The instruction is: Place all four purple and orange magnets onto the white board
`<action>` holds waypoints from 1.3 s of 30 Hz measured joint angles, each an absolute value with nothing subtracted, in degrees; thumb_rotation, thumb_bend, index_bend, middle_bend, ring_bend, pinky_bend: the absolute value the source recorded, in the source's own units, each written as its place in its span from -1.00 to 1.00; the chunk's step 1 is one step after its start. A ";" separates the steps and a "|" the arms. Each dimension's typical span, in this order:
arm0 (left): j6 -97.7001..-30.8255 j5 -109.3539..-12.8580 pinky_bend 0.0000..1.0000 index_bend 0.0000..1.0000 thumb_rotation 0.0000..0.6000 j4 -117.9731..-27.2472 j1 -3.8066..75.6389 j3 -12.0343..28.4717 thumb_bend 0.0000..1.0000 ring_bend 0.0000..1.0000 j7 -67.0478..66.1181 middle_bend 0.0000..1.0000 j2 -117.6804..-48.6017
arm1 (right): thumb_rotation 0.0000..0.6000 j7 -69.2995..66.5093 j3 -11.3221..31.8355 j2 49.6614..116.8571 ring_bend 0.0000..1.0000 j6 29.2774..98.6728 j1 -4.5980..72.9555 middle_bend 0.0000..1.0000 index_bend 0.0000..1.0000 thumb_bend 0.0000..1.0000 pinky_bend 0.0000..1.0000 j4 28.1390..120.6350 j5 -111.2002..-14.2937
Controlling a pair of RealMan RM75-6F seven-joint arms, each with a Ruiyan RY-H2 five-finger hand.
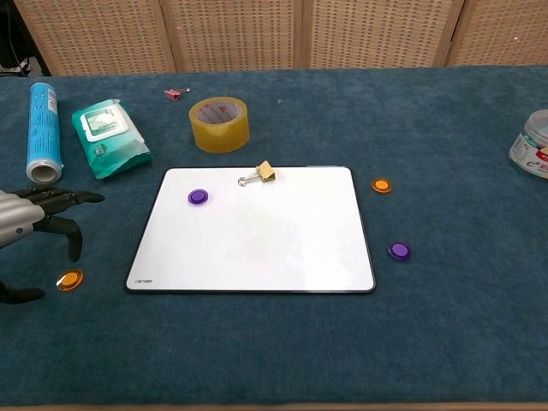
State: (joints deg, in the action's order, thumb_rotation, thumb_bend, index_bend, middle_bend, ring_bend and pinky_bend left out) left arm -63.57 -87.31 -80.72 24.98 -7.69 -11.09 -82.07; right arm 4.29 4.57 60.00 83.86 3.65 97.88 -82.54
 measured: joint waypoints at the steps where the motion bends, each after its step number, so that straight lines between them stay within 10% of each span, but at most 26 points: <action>1: -63.50 -87.27 -1.00 -0.09 1.00 -80.73 24.98 -7.57 -0.55 -1.00 -11.25 -1.00 -82.13 | 1.00 4.28 4.58 59.99 -1.00 83.87 3.65 -1.00 -1.00 -1.00 -1.00 97.87 -82.51; 39: -59.90 -84.81 -1.00 0.15 1.00 -82.55 25.20 -5.31 -0.49 -1.00 -18.13 -1.00 -83.83 | 1.00 3.69 4.60 59.70 -1.00 83.92 3.53 -1.00 -1.00 -1.00 -1.00 97.83 -82.35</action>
